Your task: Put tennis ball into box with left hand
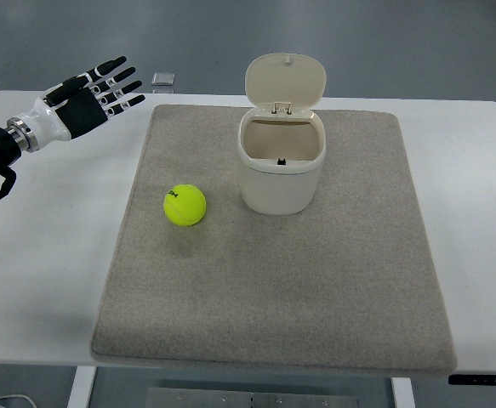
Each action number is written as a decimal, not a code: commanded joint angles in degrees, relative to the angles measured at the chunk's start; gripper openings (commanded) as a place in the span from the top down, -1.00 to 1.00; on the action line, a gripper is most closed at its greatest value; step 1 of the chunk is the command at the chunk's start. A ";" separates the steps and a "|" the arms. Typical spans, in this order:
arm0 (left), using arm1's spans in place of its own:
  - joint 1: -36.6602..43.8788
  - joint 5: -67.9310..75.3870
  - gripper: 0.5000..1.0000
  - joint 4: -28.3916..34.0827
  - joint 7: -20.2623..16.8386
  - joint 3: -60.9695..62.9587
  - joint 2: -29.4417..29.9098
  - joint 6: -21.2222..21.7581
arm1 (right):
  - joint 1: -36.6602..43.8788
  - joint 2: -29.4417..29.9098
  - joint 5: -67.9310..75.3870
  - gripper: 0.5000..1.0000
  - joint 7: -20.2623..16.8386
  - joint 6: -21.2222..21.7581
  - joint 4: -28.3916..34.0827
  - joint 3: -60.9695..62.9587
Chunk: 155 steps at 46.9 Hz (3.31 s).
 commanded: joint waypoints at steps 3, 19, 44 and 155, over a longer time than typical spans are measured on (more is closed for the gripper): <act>-0.05 0.08 -0.98 -0.02 0.06 0.15 0.00 -0.39 | 0.00 0.00 0.00 -0.76 0.00 0.00 -0.01 -0.01; -1.46 -0.01 -0.98 0.42 -0.38 -0.02 -0.35 -1.01 | 0.00 0.00 0.00 -0.75 0.00 0.00 -0.01 -0.01; -2.69 30.20 -0.96 -4.50 -2.66 0.33 3.86 -2.94 | 0.00 0.00 0.00 -0.75 0.00 0.00 -0.01 -0.01; -5.24 129.02 1.00 -42.37 -23.49 9.91 13.71 38.18 | 0.00 0.00 0.00 -0.75 0.00 0.00 -0.01 -0.01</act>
